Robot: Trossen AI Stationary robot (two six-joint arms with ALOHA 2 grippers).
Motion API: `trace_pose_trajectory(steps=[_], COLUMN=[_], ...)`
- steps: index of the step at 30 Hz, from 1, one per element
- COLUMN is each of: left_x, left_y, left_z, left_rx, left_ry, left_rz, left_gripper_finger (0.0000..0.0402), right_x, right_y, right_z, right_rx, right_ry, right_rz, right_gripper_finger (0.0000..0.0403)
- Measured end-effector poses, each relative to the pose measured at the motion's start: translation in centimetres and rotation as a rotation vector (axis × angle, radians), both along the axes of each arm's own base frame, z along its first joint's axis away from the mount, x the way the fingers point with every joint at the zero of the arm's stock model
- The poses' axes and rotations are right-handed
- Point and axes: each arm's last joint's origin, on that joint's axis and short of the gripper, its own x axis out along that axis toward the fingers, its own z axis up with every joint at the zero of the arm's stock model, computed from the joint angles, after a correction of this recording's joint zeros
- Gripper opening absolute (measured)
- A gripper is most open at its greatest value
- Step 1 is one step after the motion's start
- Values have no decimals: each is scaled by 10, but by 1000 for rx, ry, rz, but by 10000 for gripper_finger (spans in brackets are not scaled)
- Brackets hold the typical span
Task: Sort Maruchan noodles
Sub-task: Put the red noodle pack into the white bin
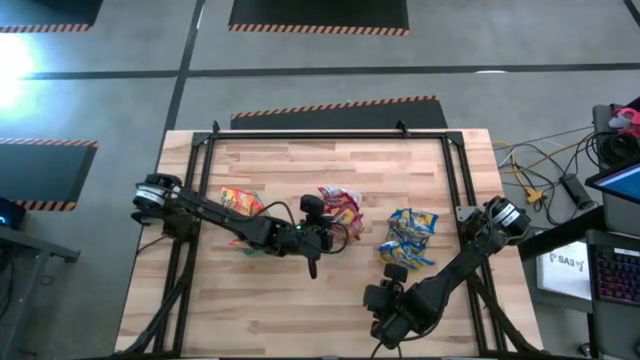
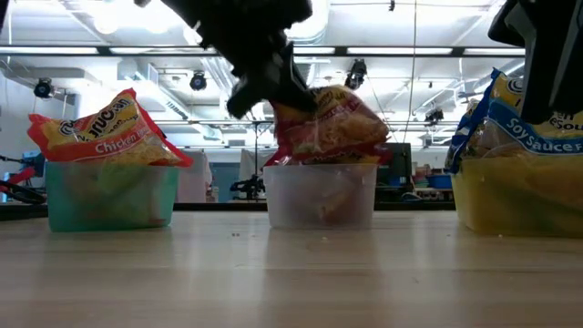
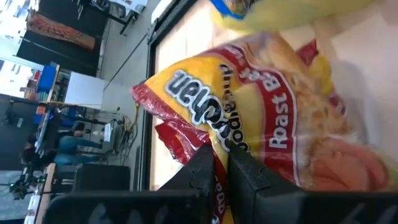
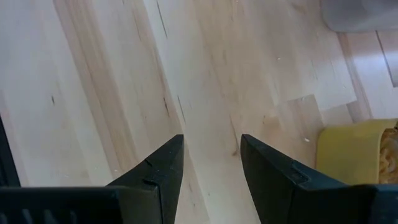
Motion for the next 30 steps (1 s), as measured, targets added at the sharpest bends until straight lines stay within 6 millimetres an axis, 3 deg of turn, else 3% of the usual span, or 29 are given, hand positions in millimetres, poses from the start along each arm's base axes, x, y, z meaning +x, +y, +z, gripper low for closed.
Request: trace_pose_trajectory(steps=[8,14,20,25,30], left_x=[9,12,12,11,13], left_y=[11,13,13,15,16], left_z=[-18,-24,-24,-22,-18], left_rx=[164,132,92,247,223], left_ry=[69,37,1,44,24], left_rz=[79,119,146,203,163], left_gripper_finger=[6,7,17,11,5], right_x=[0,-1,0,0,0], right_y=[0,0,0,0,0], right_z=[0,0,0,0,0], right_rx=[-9,-10,-5,-2,-2], right_ry=[7,9,8,7,7], right_rz=[17,17,10,1,1], right_gripper_finger=[150,150,150,150,150])
